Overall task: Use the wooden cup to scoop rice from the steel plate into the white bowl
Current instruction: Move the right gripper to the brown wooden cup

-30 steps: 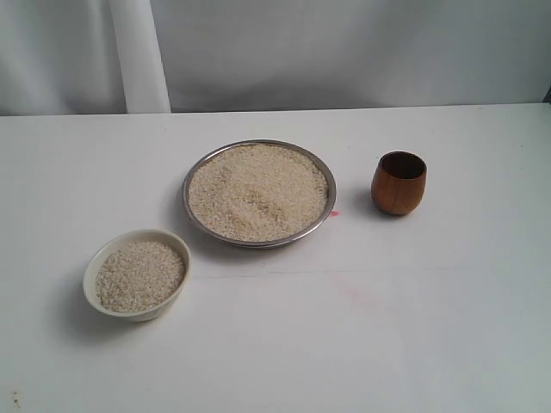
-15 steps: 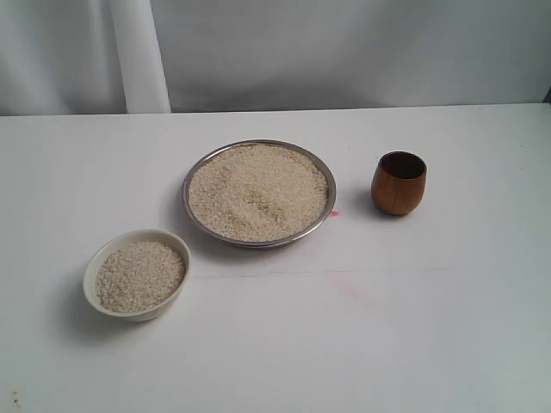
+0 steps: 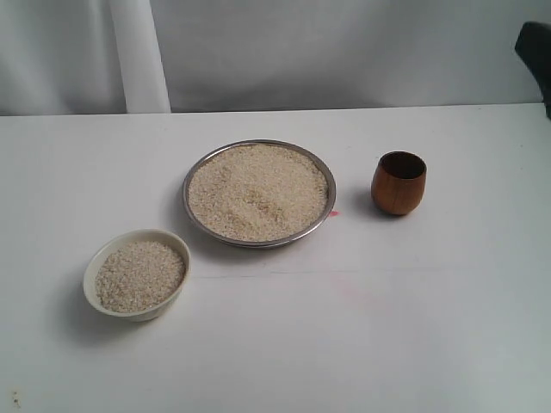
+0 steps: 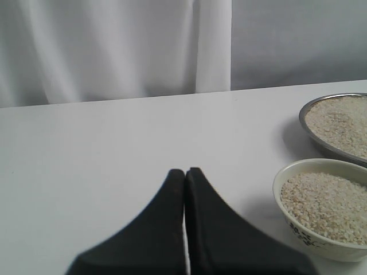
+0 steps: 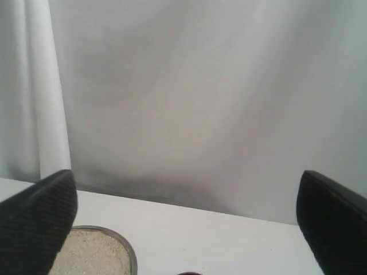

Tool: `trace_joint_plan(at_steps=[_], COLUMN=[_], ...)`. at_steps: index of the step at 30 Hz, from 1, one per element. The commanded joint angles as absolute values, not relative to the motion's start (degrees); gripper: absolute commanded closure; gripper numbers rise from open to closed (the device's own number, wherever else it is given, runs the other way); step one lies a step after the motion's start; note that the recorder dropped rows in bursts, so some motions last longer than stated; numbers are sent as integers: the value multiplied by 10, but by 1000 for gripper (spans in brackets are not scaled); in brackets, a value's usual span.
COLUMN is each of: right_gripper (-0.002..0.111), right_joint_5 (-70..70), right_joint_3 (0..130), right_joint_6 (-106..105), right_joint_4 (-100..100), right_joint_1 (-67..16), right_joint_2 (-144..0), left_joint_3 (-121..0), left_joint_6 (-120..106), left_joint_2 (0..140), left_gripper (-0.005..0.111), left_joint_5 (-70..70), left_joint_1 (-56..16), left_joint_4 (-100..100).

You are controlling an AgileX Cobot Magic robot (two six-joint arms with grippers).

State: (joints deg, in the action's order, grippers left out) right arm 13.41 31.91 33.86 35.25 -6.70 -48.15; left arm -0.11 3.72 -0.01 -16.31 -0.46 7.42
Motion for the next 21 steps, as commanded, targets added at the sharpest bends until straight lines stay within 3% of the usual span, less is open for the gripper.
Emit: trace_joint_plan(at_steps=[1, 7, 18, 21], right_gripper=[13, 13, 13, 7], right_joint_5=[143, 223, 223, 227], right_joint_3=[338, 341, 341, 341], right_joint_6=[331, 224, 277, 241], right_joint_4=[358, 399, 366, 310], right_joint_1=[-69, -69, -69, -69], right_joint_2=[-482, -483, -484, -496], left_joint_3=[0, 0, 0, 0], left_joint_6=[40, 40, 40, 40], left_joint_2=[0, 0, 0, 0], left_gripper=[107, 107, 107, 107], left_joint_5=[-157, -157, -157, -157], left_joint_1=[-6, -6, -6, -6], left_joint_4=[70, 70, 70, 70])
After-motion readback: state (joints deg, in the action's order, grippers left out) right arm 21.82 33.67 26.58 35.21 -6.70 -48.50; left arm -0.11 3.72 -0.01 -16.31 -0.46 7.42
